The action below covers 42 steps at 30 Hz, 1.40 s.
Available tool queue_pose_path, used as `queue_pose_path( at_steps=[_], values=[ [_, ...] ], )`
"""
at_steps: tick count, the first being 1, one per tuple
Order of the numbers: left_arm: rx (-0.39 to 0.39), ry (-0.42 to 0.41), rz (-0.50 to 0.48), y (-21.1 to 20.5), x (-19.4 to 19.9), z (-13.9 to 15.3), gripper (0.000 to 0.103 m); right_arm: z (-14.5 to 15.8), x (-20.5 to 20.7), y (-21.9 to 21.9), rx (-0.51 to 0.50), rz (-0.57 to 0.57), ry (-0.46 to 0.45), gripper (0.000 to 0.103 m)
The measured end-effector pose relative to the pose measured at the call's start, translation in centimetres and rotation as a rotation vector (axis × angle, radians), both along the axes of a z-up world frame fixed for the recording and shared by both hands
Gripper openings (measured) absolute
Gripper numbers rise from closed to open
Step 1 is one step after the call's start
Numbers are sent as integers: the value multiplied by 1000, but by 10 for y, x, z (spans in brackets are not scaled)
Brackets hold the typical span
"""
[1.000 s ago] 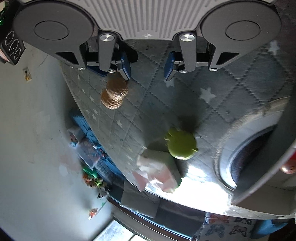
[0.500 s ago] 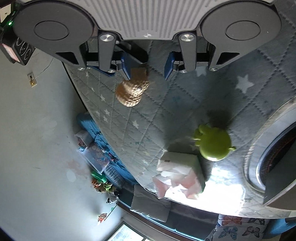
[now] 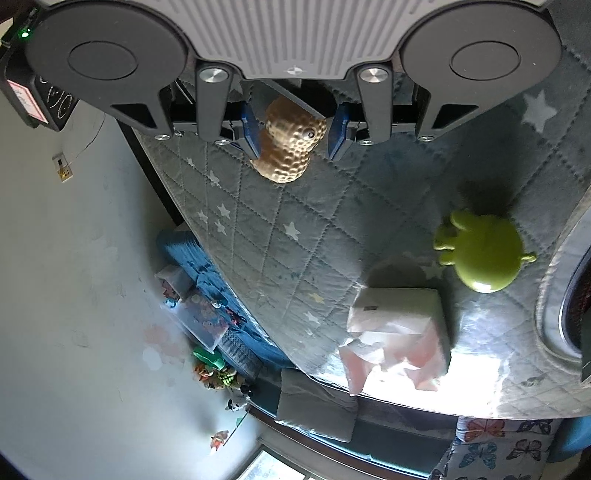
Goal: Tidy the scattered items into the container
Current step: 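Move the left tool to the tan peanut-shaped toy, then close the left gripper on the tan peanut toy, then lift the peanut toy with the left gripper and carry it over the box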
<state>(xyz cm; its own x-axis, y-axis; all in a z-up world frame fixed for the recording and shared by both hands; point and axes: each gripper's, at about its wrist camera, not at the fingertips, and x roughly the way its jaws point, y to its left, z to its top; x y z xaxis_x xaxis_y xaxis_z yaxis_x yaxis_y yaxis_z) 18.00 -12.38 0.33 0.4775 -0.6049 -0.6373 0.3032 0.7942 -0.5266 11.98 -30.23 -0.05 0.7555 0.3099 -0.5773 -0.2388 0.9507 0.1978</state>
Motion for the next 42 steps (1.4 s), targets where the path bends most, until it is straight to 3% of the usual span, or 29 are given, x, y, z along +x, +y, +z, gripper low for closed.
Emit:
queue_pose_path(
  at_steps=[23,34,42],
  values=[
    [86,-23,-116,-25,7,-4,43,-2,4,8,-55,32,-25,67],
    [87,-10,-78,-10,-1,0,42,0,2,17,-55,59,-18,67],
    [77,-63,12,35,-23,25,42,18,-4,50,-60,135,-56,66]
  ],
)
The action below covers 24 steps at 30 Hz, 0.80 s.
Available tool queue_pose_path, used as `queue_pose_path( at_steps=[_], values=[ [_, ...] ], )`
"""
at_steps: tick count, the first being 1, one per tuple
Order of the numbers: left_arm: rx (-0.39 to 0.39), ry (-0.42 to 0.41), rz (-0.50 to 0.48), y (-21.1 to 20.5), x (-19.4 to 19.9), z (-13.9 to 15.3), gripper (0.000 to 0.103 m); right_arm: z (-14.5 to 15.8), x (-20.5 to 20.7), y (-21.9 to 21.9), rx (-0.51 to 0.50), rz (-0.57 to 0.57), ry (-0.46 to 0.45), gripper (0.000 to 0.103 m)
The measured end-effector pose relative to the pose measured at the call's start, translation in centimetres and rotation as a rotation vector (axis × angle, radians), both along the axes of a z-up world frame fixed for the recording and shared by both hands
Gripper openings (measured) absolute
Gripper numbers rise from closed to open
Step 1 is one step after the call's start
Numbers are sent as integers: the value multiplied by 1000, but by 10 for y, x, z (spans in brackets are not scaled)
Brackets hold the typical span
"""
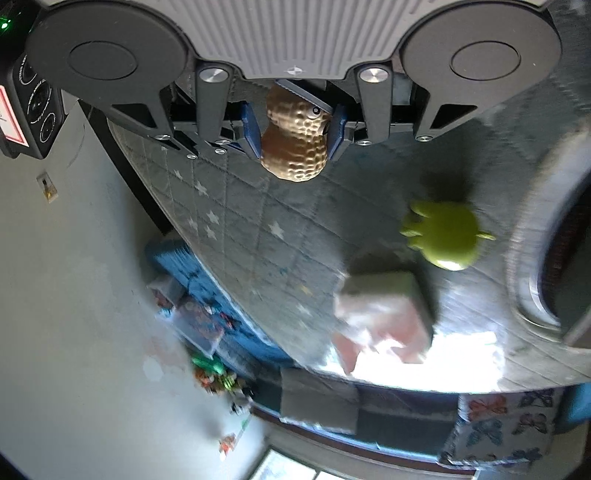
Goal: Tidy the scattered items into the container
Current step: 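Lift the peanut toy with the left gripper and carry it over the box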
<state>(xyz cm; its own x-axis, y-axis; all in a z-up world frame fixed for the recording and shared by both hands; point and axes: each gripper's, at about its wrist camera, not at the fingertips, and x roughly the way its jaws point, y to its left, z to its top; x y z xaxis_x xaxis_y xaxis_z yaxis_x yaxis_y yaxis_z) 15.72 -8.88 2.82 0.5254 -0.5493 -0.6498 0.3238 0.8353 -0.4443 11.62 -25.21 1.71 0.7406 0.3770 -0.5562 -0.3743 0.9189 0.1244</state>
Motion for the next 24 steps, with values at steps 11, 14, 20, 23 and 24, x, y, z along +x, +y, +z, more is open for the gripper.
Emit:
queue_pose_path(
  at_steps=[11,14,20,23,24],
  values=[
    [1,-118,233,117,-34,49,42,47,1,108,-2,224,-121,66],
    [-2,-126,305,156,-41,54,42,54,3,145,2,301,-142,66],
    [-16,-113,433,224,-49,54,42,57,9,218,3,438,-146,66],
    [-21,-98,483,253,-51,50,42,54,13,249,-3,490,-136,66],
    [-24,-93,495,260,-51,48,42,52,14,258,-6,507,-132,66]
  ],
)
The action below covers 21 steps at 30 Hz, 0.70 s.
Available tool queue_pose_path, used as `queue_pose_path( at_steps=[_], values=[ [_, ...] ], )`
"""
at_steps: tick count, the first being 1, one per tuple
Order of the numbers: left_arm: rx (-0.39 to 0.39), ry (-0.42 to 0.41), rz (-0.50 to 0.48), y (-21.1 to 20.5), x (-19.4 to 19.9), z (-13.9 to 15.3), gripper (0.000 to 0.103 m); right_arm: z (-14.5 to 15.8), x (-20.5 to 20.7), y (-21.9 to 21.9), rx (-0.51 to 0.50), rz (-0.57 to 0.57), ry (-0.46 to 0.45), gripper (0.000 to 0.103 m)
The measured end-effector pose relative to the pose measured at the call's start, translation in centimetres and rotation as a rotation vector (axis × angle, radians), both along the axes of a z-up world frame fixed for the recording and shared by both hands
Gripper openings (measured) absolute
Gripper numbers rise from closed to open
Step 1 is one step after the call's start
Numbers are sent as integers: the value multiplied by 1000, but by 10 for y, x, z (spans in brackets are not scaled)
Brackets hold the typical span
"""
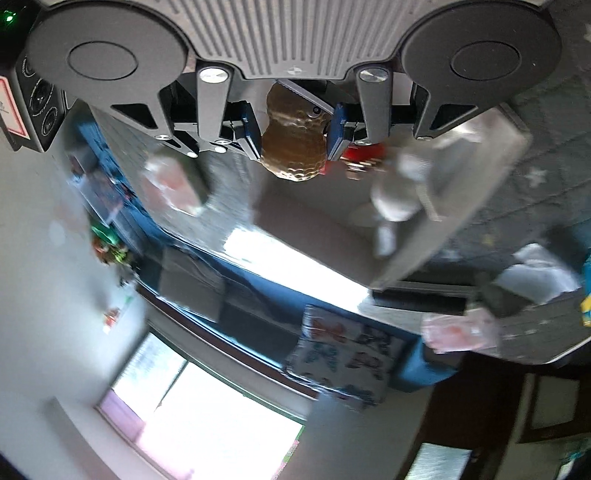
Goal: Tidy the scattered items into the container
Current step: 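Lift the peanut toy with the left gripper and carry it over the box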
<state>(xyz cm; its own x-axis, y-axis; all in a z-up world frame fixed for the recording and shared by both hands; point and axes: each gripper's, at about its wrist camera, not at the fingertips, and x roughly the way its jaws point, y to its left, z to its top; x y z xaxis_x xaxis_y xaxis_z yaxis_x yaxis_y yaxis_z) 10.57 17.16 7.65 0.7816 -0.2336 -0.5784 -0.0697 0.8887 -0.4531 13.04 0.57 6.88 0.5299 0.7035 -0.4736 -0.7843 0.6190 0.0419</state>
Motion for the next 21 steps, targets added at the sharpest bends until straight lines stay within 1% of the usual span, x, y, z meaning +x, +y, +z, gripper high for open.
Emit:
queue_pose_path(
  at_steps=[4,7,13,15,17,21],
  values=[
    [-39,30,42,26,1,-10,42,-6,8,28,-29,50,24,66],
    [-55,50,53,37,5,-17,41,-10,14,41,-54,76,52,66],
    [-65,76,55,44,10,-28,42,-19,25,46,-85,98,119,66],
    [-70,80,58,45,11,-30,40,-19,26,45,-90,103,135,66],
    [-63,89,64,47,14,-33,40,-19,26,50,-116,110,152,66],
    [-51,109,73,48,16,-38,38,-19,25,55,-144,118,148,66]
  ],
)
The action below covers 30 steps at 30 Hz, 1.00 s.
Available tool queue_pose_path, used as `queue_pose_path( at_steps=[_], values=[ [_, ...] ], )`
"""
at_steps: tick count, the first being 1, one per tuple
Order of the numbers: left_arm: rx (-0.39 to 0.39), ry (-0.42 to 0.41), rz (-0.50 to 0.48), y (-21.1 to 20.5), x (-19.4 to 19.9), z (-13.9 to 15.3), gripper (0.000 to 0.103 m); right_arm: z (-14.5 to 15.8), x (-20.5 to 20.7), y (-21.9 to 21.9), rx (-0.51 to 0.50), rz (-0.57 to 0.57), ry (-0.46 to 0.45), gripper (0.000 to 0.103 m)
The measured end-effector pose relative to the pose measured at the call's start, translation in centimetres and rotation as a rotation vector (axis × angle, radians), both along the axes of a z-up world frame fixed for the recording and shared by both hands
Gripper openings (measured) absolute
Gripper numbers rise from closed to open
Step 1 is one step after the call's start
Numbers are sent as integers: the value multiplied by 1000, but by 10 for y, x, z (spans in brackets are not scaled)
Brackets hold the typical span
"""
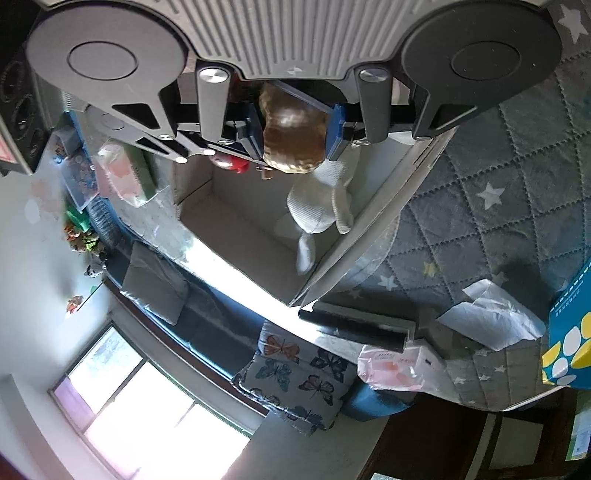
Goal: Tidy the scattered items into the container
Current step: 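Lift the peanut toy with the left gripper and carry it over the box, then lower the peanut toy into the box beside the bunny and open the left gripper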
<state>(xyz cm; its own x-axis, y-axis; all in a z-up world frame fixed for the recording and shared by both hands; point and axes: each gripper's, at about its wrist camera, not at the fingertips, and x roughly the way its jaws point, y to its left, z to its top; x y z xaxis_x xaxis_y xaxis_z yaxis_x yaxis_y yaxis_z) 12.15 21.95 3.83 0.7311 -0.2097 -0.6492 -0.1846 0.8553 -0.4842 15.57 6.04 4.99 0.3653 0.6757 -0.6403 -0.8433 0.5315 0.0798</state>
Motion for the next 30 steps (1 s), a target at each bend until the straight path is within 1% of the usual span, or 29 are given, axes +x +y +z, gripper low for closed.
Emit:
queue_pose_path(
  at_steps=[5,9,15,20,30],
  values=[
    [1,-1,1,1,-1,-1,38,0,-2,3,-23,6,-4,66],
    [-1,-11,3,0,-3,1,38,2,-1,-2,-7,-1,-3,66],
    [1,-34,16,-4,-11,9,38,12,-9,-15,35,-22,-32,67],
    [8,-58,17,-10,-18,17,38,17,-16,-28,48,-41,-49,67],
    [18,-111,-24,-36,-32,33,38,28,-30,-59,95,-86,-69,67]
  ],
)
